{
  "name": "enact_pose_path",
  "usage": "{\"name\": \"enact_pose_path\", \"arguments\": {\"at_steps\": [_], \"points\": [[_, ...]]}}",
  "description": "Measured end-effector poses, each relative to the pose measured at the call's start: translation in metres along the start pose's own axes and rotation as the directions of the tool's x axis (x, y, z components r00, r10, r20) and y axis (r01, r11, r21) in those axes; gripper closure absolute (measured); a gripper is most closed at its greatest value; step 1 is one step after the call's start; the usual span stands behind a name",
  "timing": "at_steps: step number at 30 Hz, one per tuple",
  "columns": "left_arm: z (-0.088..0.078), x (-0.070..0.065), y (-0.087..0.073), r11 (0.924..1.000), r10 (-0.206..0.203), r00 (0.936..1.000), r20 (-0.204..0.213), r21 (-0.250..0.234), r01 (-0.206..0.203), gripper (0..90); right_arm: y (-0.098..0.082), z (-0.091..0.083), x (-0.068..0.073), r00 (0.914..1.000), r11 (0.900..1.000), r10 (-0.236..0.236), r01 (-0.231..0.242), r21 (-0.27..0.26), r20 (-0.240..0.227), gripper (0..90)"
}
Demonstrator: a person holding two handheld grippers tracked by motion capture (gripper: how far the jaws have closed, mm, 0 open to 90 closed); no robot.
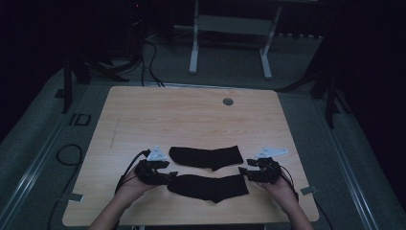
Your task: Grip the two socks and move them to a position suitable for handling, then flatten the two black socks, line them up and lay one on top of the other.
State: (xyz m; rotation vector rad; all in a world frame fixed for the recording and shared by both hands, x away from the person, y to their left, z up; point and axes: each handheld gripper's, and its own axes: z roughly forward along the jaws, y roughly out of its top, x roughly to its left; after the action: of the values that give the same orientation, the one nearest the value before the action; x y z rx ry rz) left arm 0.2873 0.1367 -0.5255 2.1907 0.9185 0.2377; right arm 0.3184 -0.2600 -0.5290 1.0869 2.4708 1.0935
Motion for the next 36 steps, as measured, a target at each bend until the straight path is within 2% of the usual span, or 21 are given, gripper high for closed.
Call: {"name": "enact_pose_path", "arguments": {"at_steps": [6,8,11,14,17,20,22,23,28,32,36], "points": [[-0.008,-0.009,-0.019,0.9998,-0.019,0.9998,0.002,-0.001,0.019,43.5,-0.011,-0.011,0.007,0.9999,1.0,0.016,-0.016,-0.01,0.003,45.5],[-0.008,-0.011,-0.025,0.9997,-0.026,0.9996,0.012,-0.003,0.026,42.3,-0.019,-0.016,0.01,0.9995,1.0,0.026,-0.026,-0.016,0.019,45.4],[-0.005,-0.013,-0.032,0.9994,-0.034,0.9994,0.009,0.002,0.034,40.3,-0.023,-0.017,0.011,0.999,0.999,0.035,-0.035,-0.012,0.029,45.4],[0.001,-0.012,-0.036,0.998,-0.061,0.998,0.017,-0.014,0.061,40.3,-0.031,-0.013,0.01,0.9975,0.998,0.067,-0.066,-0.018,0.021,46.3],[0.007,-0.011,-0.039,0.998,-0.062,0.9977,0.026,-0.012,0.063,40.6,-0.033,-0.008,0.011,0.9973,0.997,0.07,-0.069,-0.018,0.021,46.3],[0.012,-0.01,-0.038,0.9984,-0.057,0.998,0.027,0.004,0.057,44.3,-0.032,-0.001,0.015,0.9985,0.999,0.042,-0.042,-0.001,0.036,46.3],[0.019,-0.012,-0.037,0.9991,-0.033,0.9994,0.013,0.027,0.033,46.3,-0.032,0.001,0.016,0.9988,0.999,0.033,-0.034,0.005,0.037,47.1],[0.019,-0.012,-0.037,0.9991,-0.033,0.9994,0.013,0.027,0.033,49.7,-0.032,0.001,0.016,0.9988,0.999,0.033,-0.034,0.005,0.037,47.1],[0.022,-0.015,-0.032,0.9991,-0.022,0.9997,-0.008,0.035,0.022,53.4,-0.033,0.004,0.021,0.9994,0.999,0.0,-0.001,0.034,0.035,52.6],[0.023,-0.017,-0.032,0.9993,-0.009,0.9998,-0.02,0.035,0.009,61.3,-0.035,0.008,0.025,0.9989,0.998,-0.022,0.019,0.061,0.041,55.9],[0.023,-0.017,-0.033,0.9994,-0.013,0.9998,-0.016,0.033,0.014,68.7,-0.035,0.008,0.027,0.9985,0.997,-0.036,0.033,0.069,0.041,64.1]]}}
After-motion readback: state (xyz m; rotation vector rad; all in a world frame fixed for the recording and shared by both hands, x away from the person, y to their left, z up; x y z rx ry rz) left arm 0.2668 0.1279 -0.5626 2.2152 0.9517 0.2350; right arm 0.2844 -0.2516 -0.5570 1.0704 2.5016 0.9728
